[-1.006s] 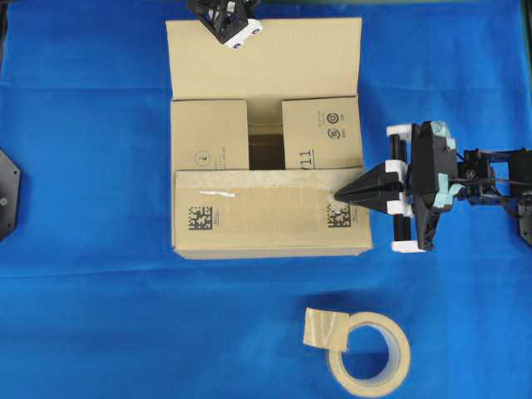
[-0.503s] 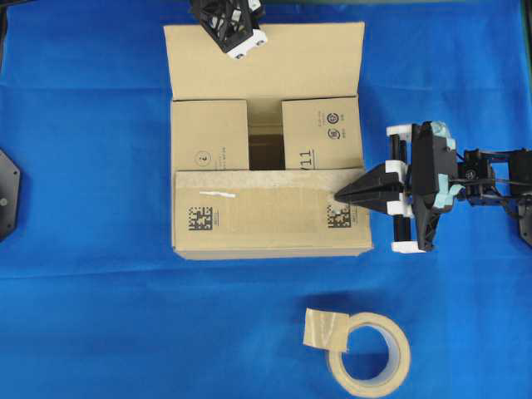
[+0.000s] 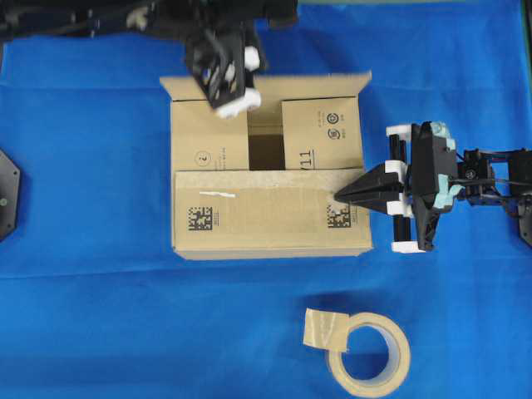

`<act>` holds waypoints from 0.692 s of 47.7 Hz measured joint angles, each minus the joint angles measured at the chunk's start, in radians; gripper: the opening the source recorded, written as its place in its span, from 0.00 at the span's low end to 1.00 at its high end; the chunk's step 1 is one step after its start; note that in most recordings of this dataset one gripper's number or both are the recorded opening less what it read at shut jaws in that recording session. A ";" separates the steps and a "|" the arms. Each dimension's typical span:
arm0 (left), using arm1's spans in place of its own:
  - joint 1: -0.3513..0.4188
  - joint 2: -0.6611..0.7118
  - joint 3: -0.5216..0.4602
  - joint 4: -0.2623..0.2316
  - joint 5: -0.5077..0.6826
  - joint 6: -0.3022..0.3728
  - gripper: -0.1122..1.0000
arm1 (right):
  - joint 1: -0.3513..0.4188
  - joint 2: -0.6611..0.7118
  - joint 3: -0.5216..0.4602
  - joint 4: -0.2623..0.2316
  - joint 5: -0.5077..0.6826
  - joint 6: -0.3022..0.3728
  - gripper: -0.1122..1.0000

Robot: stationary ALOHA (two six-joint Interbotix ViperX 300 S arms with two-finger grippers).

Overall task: Close the cardboard box.
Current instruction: 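Fold the back flap forward over the box with the left gripper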

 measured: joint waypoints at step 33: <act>-0.120 -0.080 0.400 -0.003 -0.459 -0.221 0.10 | -0.002 0.002 0.000 0.000 -0.005 -0.003 0.10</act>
